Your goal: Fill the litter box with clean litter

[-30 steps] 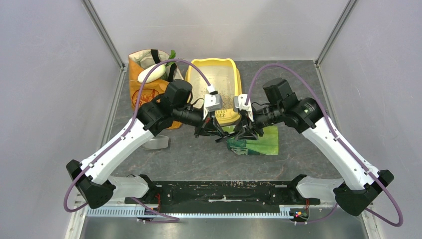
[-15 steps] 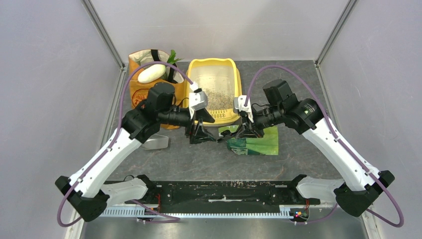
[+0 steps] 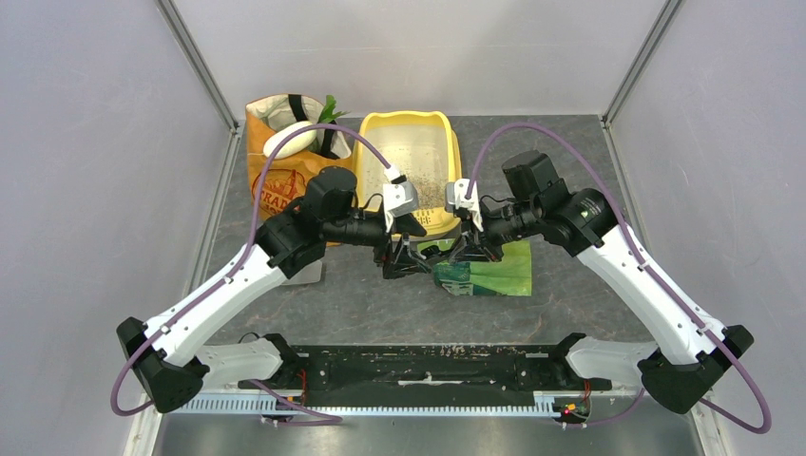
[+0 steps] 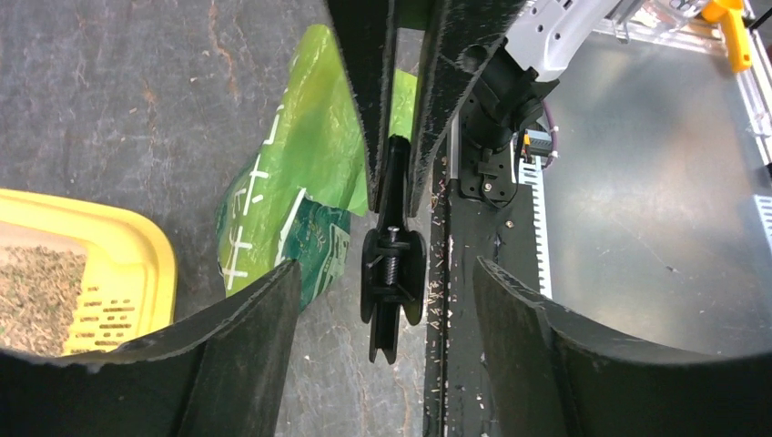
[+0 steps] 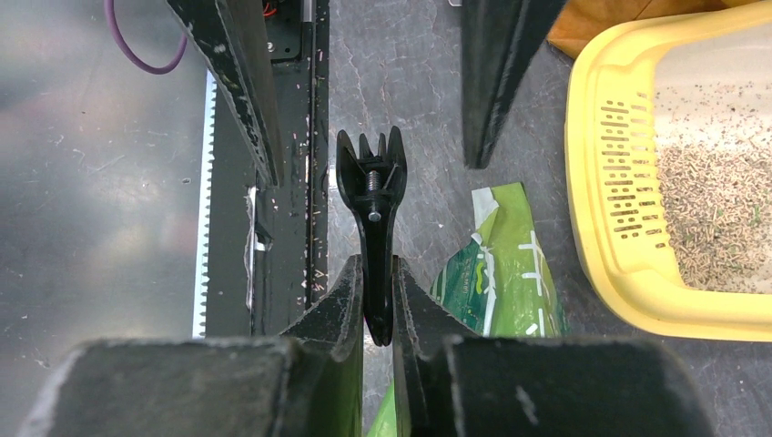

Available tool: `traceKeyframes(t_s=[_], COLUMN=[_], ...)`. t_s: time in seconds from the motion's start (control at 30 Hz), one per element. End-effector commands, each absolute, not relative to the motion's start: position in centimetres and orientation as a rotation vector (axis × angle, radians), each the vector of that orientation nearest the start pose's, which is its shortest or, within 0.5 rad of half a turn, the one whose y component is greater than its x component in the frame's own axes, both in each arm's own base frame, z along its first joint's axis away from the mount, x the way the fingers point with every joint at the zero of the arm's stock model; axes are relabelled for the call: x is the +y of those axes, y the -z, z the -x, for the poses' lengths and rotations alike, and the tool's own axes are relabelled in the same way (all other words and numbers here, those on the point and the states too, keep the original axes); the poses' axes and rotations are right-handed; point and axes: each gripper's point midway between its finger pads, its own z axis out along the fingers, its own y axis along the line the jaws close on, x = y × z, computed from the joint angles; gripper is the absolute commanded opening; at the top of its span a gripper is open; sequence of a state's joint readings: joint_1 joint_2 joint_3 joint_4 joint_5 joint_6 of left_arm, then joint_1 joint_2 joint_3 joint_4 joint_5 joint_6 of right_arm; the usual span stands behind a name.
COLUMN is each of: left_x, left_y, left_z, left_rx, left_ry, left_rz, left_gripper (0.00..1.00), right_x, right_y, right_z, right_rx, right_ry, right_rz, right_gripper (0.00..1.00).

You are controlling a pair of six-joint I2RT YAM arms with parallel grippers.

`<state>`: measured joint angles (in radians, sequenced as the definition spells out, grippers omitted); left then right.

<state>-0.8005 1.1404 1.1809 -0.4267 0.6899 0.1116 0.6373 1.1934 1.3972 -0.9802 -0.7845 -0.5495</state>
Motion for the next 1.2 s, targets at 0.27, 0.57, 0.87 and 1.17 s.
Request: traceKeyframes(t_s=[0.27, 0.57, 0.87, 1.17], left_x=[-32.8, -32.7, -30.7, -29.6], left_y=[-30.9, -30.1, -29.6, -27.8], left_z=[-15.4, -15.2, -16.7, -19.4], left_rx=[1.506, 1.532, 1.517, 1.477], left_ry=[1.123, 1.126, 1.062, 0.902], left_rz=[-1.29, -1.307, -1.33, -1.506], left_gripper=[0.59, 0.18, 0.02, 0.02], right_x=[25.2, 25.1, 20.6, 17.5], right_y=[-30.2, -30.3, -29.5, -25.0], right_z=[-16.1, -16.3, -18.3, -20.9], right_rx=[1.612, 1.627, 1.849, 1.976], right_ry=[-0.936, -0.927, -0.75, -0.619], right_rz=[1.502, 1.484, 1.401, 1.496], right_gripper=[0.08, 0.16, 0.84, 0.79])
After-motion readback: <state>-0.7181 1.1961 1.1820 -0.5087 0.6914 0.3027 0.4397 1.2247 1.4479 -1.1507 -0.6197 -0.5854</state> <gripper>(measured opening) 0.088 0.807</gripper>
